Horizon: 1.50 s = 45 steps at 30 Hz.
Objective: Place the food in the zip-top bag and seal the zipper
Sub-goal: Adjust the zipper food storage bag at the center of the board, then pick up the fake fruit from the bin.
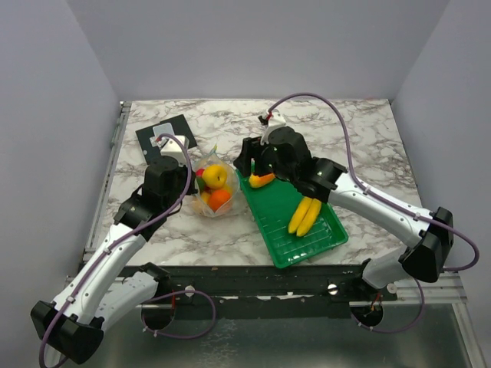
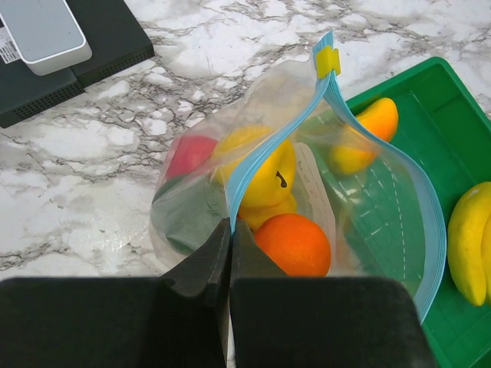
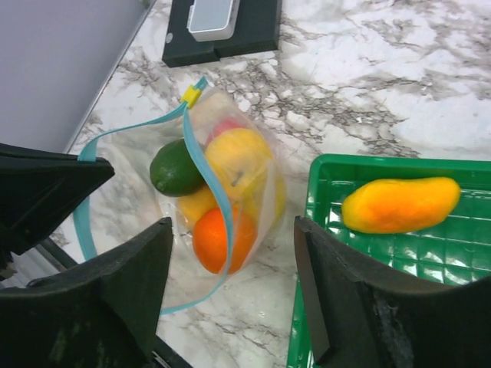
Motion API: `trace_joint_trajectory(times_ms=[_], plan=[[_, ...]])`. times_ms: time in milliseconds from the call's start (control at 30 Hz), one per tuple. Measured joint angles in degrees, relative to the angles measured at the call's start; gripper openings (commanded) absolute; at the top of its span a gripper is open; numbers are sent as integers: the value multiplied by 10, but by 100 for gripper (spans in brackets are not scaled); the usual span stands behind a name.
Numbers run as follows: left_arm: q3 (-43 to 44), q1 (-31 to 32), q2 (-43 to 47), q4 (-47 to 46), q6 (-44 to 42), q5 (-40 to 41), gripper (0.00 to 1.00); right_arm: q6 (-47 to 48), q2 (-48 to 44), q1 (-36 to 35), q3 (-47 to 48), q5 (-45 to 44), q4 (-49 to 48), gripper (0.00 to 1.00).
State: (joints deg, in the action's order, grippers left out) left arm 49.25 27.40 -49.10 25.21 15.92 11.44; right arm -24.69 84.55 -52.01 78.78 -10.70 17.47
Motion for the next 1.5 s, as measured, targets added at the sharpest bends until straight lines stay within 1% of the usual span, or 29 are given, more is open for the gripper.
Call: trace_joint_trajectory(times_ms=[67,333,567,700,767,833,1067,1100,1133,1200,1267,1333,1500], plan=[[-2,0,2,-2,-1,-3,0,0,-10,0,-12,-14,-3,76],[-3,0,2,-3,-2,-9,0,-24,-28,6,-64,-76,-4,77],[-3,0,2,-4,-2,-10,0,-84,-36,25,-115,-114,-4,78],[-3,0,1,-5,-2,-13,0,-115,-36,47,-135,-114,-5,79],[-3,0,1,-6,-2,-15,0,-130,-36,57,-140,-113,-9,82],[-3,0,1,-7,-2,-17,0,-145,-33,64,-145,-112,-15,82],[-4,0,1,-7,-2,-19,0,-204,-9,91,-190,-88,-60,82],[-4,0,1,-7,-2,-19,0,-210,-3,95,-195,-84,-64,82],[-5,0,1,-8,-2,-20,0,-219,4,98,-200,-80,-68,86],[-5,0,1,-8,-2,-20,0,-234,16,104,-204,-77,-80,90],[-6,0,1,-9,-2,-21,0,-250,26,108,-207,-75,-93,96],[-6,0,1,-9,-2,-21,0,-265,36,110,-208,-73,-105,98],[-7,0,1,-11,-1,-21,0,-303,57,116,-214,-64,-136,98]])
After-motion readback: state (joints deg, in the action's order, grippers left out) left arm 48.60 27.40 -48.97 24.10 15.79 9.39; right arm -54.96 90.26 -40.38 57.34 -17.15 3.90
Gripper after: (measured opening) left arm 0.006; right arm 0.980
